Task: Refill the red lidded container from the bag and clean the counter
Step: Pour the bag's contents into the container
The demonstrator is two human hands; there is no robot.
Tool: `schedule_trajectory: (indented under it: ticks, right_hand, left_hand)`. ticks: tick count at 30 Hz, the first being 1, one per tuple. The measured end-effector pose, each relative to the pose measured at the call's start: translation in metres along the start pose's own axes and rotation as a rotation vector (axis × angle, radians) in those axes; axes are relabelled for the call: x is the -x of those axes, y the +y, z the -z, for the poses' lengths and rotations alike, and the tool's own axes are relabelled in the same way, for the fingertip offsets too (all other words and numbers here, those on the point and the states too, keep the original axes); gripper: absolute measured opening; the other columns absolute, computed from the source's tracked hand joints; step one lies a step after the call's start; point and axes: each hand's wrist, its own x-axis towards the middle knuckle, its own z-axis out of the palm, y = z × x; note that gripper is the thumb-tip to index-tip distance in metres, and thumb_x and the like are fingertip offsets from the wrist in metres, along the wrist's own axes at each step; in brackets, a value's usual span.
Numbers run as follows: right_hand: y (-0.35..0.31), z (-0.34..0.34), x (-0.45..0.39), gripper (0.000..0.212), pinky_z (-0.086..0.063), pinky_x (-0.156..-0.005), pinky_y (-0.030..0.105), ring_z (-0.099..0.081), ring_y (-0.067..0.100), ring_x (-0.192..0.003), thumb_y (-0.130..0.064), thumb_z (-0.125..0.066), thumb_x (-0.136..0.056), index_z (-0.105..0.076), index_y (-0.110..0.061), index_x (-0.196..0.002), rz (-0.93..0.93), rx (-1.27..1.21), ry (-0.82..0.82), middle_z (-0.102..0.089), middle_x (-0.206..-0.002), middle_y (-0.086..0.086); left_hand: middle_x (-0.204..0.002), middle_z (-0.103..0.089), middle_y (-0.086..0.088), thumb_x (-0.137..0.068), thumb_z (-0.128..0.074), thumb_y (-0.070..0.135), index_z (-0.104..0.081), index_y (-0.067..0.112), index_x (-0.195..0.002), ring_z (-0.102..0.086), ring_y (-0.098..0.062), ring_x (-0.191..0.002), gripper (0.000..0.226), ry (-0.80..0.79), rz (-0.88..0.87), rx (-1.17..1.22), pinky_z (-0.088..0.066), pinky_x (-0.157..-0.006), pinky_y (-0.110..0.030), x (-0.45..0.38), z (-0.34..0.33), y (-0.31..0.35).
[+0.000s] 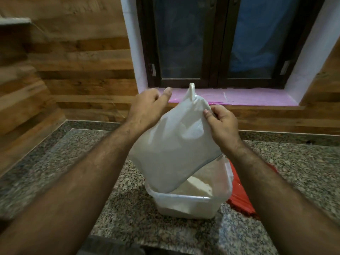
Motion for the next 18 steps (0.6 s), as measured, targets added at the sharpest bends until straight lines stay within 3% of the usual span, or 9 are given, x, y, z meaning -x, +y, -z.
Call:
schedule_trajectory:
  ticks: [4, 6, 8, 10, 12, 14, 18]
  right_hand:
    - [0.01, 0.0, 0.004, 0.019, -0.053, -0.073, 0.029, -0.068, 0.009, -0.089, -0.037, -0.059, -0.107, -0.073, -0.024, -0.106, -0.063, -0.083, -0.006, -0.072, -0.099, -0.009]
    - [0.013, 0.0, 0.006, 0.017, -0.053, -0.073, 0.029, -0.066, 0.007, -0.088, -0.034, -0.059, -0.107, -0.073, -0.025, -0.105, -0.093, -0.14, -0.013, -0.071, -0.098, -0.01]
    - [0.015, -0.002, 0.008, 0.016, -0.053, -0.073, 0.03, -0.066, 0.008, -0.088, -0.033, -0.059, -0.107, -0.073, -0.026, -0.103, -0.136, -0.203, -0.03, -0.072, -0.096, -0.012]
    - [0.019, -0.004, 0.01, 0.017, -0.054, -0.072, 0.031, -0.066, 0.007, -0.084, -0.031, -0.06, -0.107, -0.074, -0.026, -0.1, -0.187, -0.277, -0.048, -0.073, -0.088, -0.017]
    - [0.025, -0.005, 0.011, 0.017, -0.056, -0.07, 0.03, -0.066, 0.004, -0.078, -0.03, -0.06, -0.107, -0.075, -0.023, -0.101, -0.234, -0.314, -0.063, -0.073, -0.082, -0.02]
    - [0.031, -0.004, 0.012, 0.017, -0.056, -0.067, 0.029, -0.068, 0.003, -0.074, -0.028, -0.06, -0.107, -0.075, -0.018, -0.104, -0.276, -0.347, -0.066, -0.074, -0.083, -0.016]
    - [0.049, 0.0, 0.017, 0.017, -0.057, -0.077, 0.039, -0.069, 0.02, -0.086, -0.025, -0.063, -0.106, -0.075, -0.016, -0.098, -0.39, -0.405, -0.046, -0.076, -0.091, -0.001]
  left_hand:
    - [-0.091, -0.066, 0.002, -0.101, -0.05, 0.069, -0.059, 0.023, -0.095, -0.064, -0.018, -0.083, 0.048, 0.123, 0.184, 0.006, -0.056, -0.072, -0.037, 0.025, -0.004, -0.089]
    - [-0.098, -0.07, 0.001, -0.093, -0.048, 0.082, -0.061, 0.025, -0.096, -0.07, -0.023, -0.093, 0.058, 0.124, 0.359, 0.069, -0.061, -0.083, -0.045, 0.038, -0.009, -0.127]
    - [-0.103, -0.074, -0.003, -0.089, -0.045, 0.089, -0.063, 0.021, -0.095, -0.071, -0.033, -0.104, 0.071, 0.083, 0.526, 0.246, -0.058, -0.093, -0.051, 0.048, -0.015, -0.158]
    - [-0.116, -0.075, -0.007, -0.097, -0.044, 0.079, -0.068, 0.019, -0.108, -0.068, -0.033, -0.113, 0.065, -0.046, 0.67, 0.527, -0.053, -0.103, -0.052, 0.058, -0.021, -0.17]
    - [-0.12, -0.078, -0.013, -0.101, -0.045, 0.073, -0.072, 0.014, -0.121, -0.07, -0.033, -0.114, 0.067, -0.117, 0.754, 0.835, -0.056, -0.101, -0.051, 0.065, -0.025, -0.175]
    - [-0.12, -0.078, -0.016, -0.103, -0.051, 0.066, -0.071, 0.009, -0.128, -0.072, -0.035, -0.114, 0.066, -0.052, 0.76, 0.994, -0.06, -0.09, -0.048, 0.067, -0.03, -0.176]
    - [-0.114, -0.077, -0.021, -0.103, -0.059, 0.059, -0.068, 0.004, -0.118, -0.073, -0.035, -0.104, 0.058, 0.101, 0.702, 0.943, -0.06, -0.083, -0.045, 0.069, -0.048, -0.178]
